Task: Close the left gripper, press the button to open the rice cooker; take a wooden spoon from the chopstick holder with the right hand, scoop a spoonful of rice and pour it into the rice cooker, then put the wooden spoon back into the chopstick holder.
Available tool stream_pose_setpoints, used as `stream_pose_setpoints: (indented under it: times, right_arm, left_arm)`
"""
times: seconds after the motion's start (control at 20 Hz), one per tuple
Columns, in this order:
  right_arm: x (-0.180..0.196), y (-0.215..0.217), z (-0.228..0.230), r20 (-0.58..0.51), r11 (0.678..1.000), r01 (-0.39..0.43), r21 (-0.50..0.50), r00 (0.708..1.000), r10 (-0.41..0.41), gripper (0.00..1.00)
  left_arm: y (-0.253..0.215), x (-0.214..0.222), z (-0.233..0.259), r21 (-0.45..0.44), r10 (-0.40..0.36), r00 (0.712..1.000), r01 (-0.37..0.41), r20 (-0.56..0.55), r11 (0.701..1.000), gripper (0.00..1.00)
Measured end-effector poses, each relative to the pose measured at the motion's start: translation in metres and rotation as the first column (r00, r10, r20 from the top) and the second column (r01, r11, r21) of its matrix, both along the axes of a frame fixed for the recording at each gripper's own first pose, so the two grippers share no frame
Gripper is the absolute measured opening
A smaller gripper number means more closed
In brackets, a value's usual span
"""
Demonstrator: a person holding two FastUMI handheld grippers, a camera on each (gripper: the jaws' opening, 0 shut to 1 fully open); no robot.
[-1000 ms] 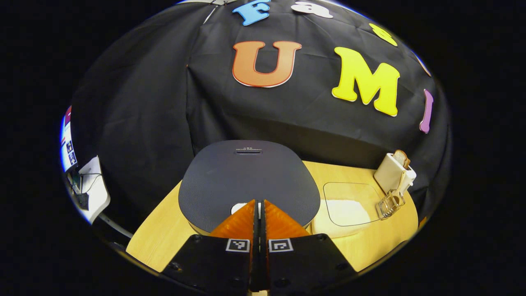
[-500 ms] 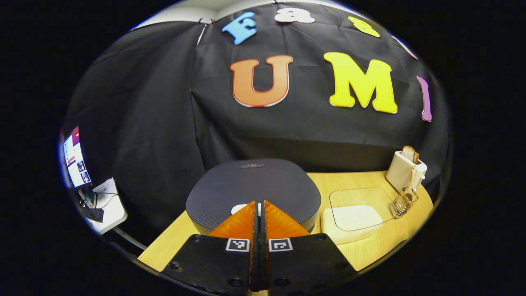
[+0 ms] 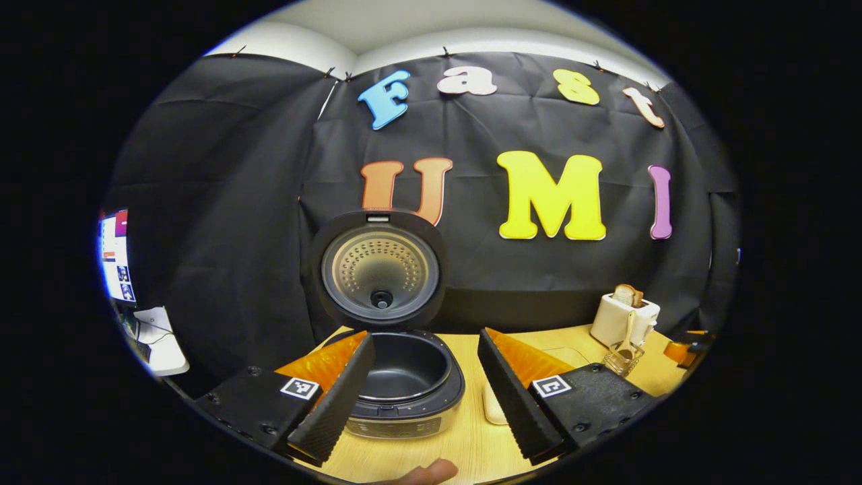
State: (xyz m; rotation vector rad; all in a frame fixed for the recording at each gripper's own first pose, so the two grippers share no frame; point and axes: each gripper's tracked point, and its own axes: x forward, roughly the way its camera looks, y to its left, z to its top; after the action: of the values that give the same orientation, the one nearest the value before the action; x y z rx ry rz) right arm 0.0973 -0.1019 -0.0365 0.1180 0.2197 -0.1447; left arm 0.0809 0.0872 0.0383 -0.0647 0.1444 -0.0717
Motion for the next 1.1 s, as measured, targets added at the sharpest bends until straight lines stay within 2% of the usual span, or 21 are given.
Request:
stream_pose_setpoints:
  times: [0.1, 0.3, 0.4, 0.45, 0.55, 0.6, 0.7, 0.75, 0.8, 0.85, 1.0, 1.05, 1.1]
  right_arm:
    - [0.028, -0.001, 0.006, 0.001, 1.0, -0.014, -0.019, 1.0, 0.014, 0.96]
    - [0.087, -0.011, -0.007, -0.062, 0.998, -0.025, -0.05, 0.998, 0.021, 0.96]
    - [0.111, -0.014, -0.017, -0.098, 0.999, -0.02, -0.026, 0.995, 0.017, 0.92]
    - [0.123, -0.018, -0.022, -0.119, 1.0, -0.009, -0.019, 0.993, 0.007, 1.0]
    - [0.145, -0.037, -0.028, -0.147, 0.998, 0.059, -0.025, 0.987, -0.062, 0.92]
    - [0.156, -0.042, -0.029, -0.148, 0.997, 0.071, -0.014, 0.986, -0.073, 0.96]
    - [0.176, -0.041, -0.034, -0.167, 0.998, 0.06, 0.024, 0.984, -0.055, 0.86]
    - [0.182, -0.04, -0.04, -0.198, 0.998, 0.054, 0.044, 0.979, -0.044, 0.91]
    - [0.188, -0.04, -0.047, -0.226, 0.997, 0.05, 0.061, 0.974, -0.035, 0.86]
    - [0.193, -0.041, -0.052, -0.249, 0.996, 0.055, 0.071, 0.968, -0.036, 0.92]
    - [0.212, -0.044, -0.068, -0.312, 0.995, 0.05, 0.088, 0.95, -0.02, 0.78]
    - [0.216, -0.05, -0.076, -0.349, 0.994, 0.063, 0.09, 0.937, -0.028, 0.77]
    - [0.217, -0.054, -0.082, -0.385, 0.992, 0.086, 0.093, 0.922, -0.044, 0.64]
  left_arm:
    - [0.005, -0.01, -0.01, 0.02, 0.016, 1.0, -0.017, 0.013, 1.0, 0.98]
    - [-0.007, -0.034, -0.029, 0.012, -0.026, 1.0, 0.026, -0.012, 1.0, 0.99]
    - [-0.006, -0.04, -0.038, 0.022, -0.026, 1.0, 0.026, -0.01, 0.999, 0.99]
    - [-0.007, -0.042, -0.042, 0.024, -0.029, 1.0, 0.03, -0.006, 0.999, 0.99]
    - [-0.01, -0.042, -0.05, 0.028, -0.042, 0.999, 0.042, -0.008, 0.999, 0.99]
    - [-0.011, -0.042, -0.056, 0.03, -0.046, 0.999, 0.047, -0.018, 0.998, 0.99]
    - [-0.01, -0.042, -0.069, 0.026, -0.043, 0.998, 0.045, -0.044, 0.999, 0.99]
    - [-0.009, -0.043, -0.075, 0.017, -0.041, 0.997, 0.042, -0.059, 0.999, 0.99]
    - [-0.008, -0.043, -0.081, 0.006, -0.044, 0.996, 0.044, -0.073, 0.999, 0.99]
    - [-0.008, -0.044, -0.086, -0.003, -0.042, 0.995, 0.042, -0.087, 0.999, 0.99]
    - [-0.001, -0.044, -0.101, -0.013, -0.031, 0.992, 0.029, -0.125, 0.999, 0.99]
    - [0.001, -0.046, -0.103, -0.013, -0.027, 0.991, 0.026, -0.131, 1.0, 0.99]
    - [0.003, -0.046, -0.103, -0.014, -0.026, 0.991, 0.024, -0.133, 1.0, 0.99]
